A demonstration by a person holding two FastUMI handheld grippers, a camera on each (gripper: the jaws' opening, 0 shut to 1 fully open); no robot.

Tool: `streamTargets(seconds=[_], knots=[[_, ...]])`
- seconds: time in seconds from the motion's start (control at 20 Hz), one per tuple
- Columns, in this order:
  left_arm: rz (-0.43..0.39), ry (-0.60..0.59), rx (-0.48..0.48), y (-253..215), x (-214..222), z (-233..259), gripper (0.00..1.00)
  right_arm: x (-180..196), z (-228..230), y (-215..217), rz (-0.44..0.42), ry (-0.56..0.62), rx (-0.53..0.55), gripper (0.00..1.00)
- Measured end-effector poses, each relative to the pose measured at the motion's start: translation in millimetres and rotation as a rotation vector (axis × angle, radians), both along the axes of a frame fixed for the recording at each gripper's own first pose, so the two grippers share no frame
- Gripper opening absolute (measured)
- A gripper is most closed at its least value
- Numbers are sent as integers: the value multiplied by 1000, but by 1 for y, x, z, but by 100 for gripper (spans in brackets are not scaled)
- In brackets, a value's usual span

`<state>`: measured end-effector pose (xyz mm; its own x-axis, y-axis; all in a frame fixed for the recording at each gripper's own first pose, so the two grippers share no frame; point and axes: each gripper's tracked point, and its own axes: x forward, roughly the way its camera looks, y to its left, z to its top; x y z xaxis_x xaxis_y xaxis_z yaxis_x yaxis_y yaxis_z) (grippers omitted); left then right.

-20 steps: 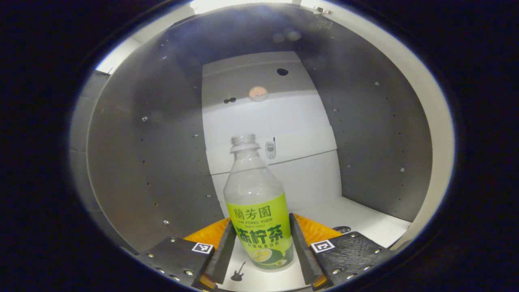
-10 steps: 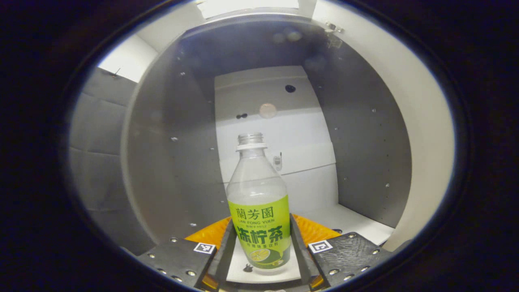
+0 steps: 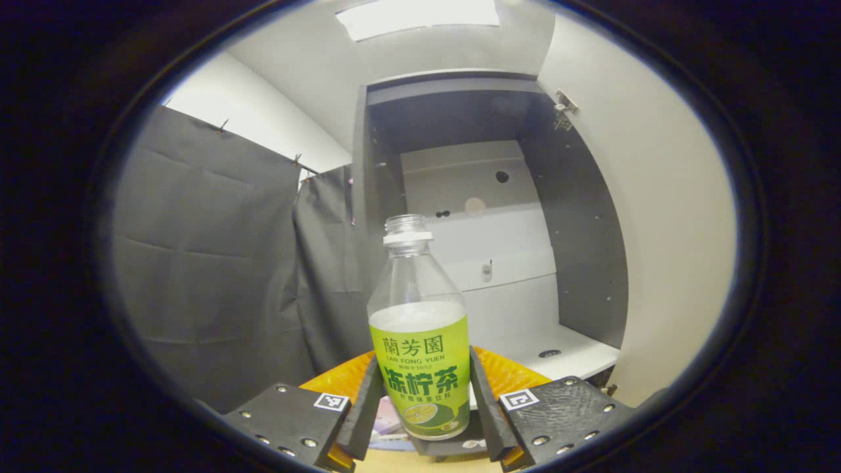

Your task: Open the cabinet door with the right hand, grasp the bottle in the cabinet with the left hand and place it on the coaster, then close the cabinet door with the right hand.

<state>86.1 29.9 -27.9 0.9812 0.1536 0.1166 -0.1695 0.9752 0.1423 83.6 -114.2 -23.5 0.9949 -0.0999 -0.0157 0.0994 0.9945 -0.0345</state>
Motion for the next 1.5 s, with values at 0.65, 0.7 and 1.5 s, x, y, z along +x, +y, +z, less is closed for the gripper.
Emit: streamTargets(seconds=[0.65,0.7,1.5], knots=[[-209,7,1,-12,-134,-110,63,-2,-11,-18,-217,-74,-12,95],[-219,31,-33,-11,-140,-130,63,-10,-18,-25,-254,-62,-56,94],[-237,105,-65,-7,-227,-359,64,-51,-134,-51,-335,155,-153,95]])
